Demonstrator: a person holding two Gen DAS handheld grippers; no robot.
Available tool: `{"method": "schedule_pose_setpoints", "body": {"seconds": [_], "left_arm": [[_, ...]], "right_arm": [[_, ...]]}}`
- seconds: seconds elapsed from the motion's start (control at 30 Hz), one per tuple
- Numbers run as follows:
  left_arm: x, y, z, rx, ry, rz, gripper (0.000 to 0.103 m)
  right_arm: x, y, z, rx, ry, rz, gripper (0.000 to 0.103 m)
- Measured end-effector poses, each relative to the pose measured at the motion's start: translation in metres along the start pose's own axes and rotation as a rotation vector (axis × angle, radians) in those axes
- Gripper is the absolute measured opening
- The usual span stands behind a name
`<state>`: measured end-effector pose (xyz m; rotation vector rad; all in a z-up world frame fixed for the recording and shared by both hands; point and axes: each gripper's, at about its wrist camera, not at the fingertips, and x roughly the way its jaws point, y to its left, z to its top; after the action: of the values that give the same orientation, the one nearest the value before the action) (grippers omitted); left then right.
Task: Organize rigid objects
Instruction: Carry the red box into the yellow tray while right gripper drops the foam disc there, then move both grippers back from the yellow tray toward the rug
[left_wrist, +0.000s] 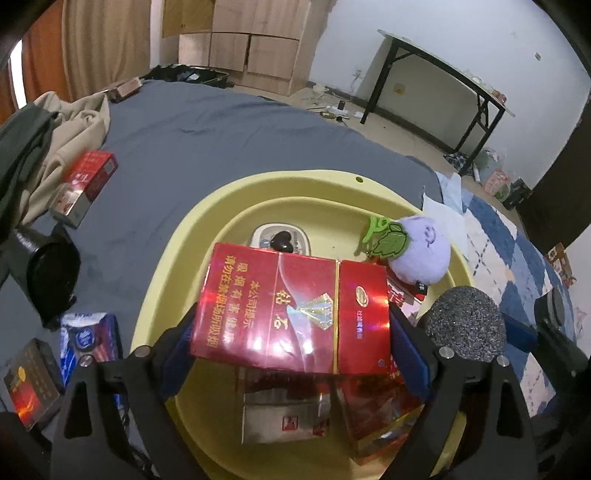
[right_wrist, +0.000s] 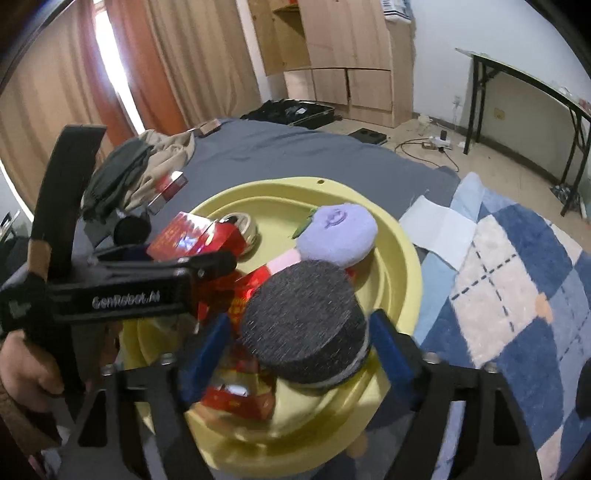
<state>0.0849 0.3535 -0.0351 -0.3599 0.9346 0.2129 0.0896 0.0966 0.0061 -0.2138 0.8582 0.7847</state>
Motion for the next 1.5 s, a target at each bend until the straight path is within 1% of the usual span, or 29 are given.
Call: {"method": "schedule_pose_setpoints", "body": {"seconds": [0.03, 0.07, 0.13, 0.17, 0.27, 0.37, 0.47, 0.5, 0.57, 0.6, 0.7, 0.77, 0.83, 0.9, 0.97, 1.0, 1.03, 1.1, 1.17, 1.23, 1.3, 1.37, 1.5], "left_arm": [[-0.003, 0.002, 0.000, -0.009, -0.005, 0.001, 0.095], [-0.012, 0.002, 0.001, -0.019, -0.023, 0.018, 0.096], [-0.028, 0.001, 0.004, -0.021, -0.060, 0.023, 0.103], [-0.036, -0.001, 0.006, -0.017, -0.077, 0.026, 0.103], [-0.059, -0.011, 0.016, -0.003, -0.098, 0.035, 0.103], [-0.083, -0.032, 0.023, 0.004, -0.117, 0.017, 0.103], [-0.104, -0.073, 0.020, 0.048, -0.146, -0.010, 0.103], [-0.110, -0.096, 0.016, 0.075, -0.155, -0.024, 0.103], [-0.115, -0.130, 0.009, 0.125, -0.159, -0.007, 0.103], [-0.117, -0.150, 0.004, 0.149, -0.154, -0.002, 0.103], [-0.122, -0.200, -0.015, 0.219, -0.113, -0.028, 0.103], [-0.132, -0.227, -0.029, 0.263, -0.127, -0.032, 0.103], [-0.140, -0.248, -0.044, 0.267, -0.133, -0.033, 0.103], [-0.142, -0.261, -0.058, 0.263, -0.134, -0.064, 0.103], [-0.137, -0.268, -0.069, 0.269, -0.136, -0.111, 0.103], [-0.134, -0.271, -0.072, 0.274, -0.135, -0.105, 0.103], [-0.131, -0.274, -0.075, 0.275, -0.136, -0.099, 0.103], [-0.125, -0.272, -0.077, 0.267, -0.137, -0.101, 0.103], [-0.120, -0.272, -0.080, 0.268, -0.143, -0.089, 0.103], [-0.116, -0.272, -0.083, 0.275, -0.144, -0.077, 0.103], [-0.113, -0.271, -0.085, 0.278, -0.133, -0.066, 0.103], [-0.111, -0.271, -0.086, 0.276, -0.134, -0.067, 0.103], [-0.103, -0.270, -0.090, 0.273, -0.115, -0.105, 0.103]], "right_arm": [[-0.004, 0.001, -0.001, -0.003, -0.006, 0.006, 0.088], [-0.008, 0.001, -0.001, -0.003, -0.012, 0.013, 0.092], [-0.021, -0.001, -0.002, 0.005, -0.041, 0.026, 0.098], [-0.028, -0.002, -0.002, 0.007, -0.057, 0.024, 0.102], [-0.058, -0.013, -0.008, 0.026, -0.101, -0.001, 0.103], [-0.098, -0.030, -0.023, 0.065, -0.146, -0.026, 0.103], [-0.138, -0.054, -0.042, 0.113, -0.177, -0.059, 0.103], [-0.152, -0.064, -0.050, 0.129, -0.184, -0.078, 0.103], [-0.182, -0.087, -0.067, 0.155, -0.196, -0.121, 0.103], [-0.196, -0.098, -0.075, 0.165, -0.200, -0.150, 0.103], [-0.242, -0.135, -0.099, 0.195, -0.203, -0.242, 0.103], [-0.276, -0.160, -0.117, 0.207, -0.216, -0.311, 0.103], [-0.304, -0.182, -0.132, 0.233, -0.226, -0.362, 0.103], [-0.327, -0.203, -0.154, 0.277, -0.231, -0.392, 0.103], [-0.338, -0.214, -0.175, 0.306, -0.262, -0.403, 0.103], [-0.339, -0.219, -0.187, 0.324, -0.271, -0.414, 0.103], [-0.337, -0.225, -0.196, 0.353, -0.257, -0.430, 0.103], [-0.334, -0.236, -0.205, 0.398, -0.247, -0.430, 0.103], [-0.332, -0.242, -0.205, 0.421, -0.238, -0.430, 0.103], [-0.335, -0.246, -0.203, 0.420, -0.265, -0.421, 0.103], [-0.331, -0.247, -0.200, 0.410, -0.265, -0.422, 0.103], [-0.325, -0.251, -0.201, 0.399, -0.253, -0.423, 0.103], [-0.304, -0.253, -0.202, 0.356, -0.209, -0.415, 0.103]]}}
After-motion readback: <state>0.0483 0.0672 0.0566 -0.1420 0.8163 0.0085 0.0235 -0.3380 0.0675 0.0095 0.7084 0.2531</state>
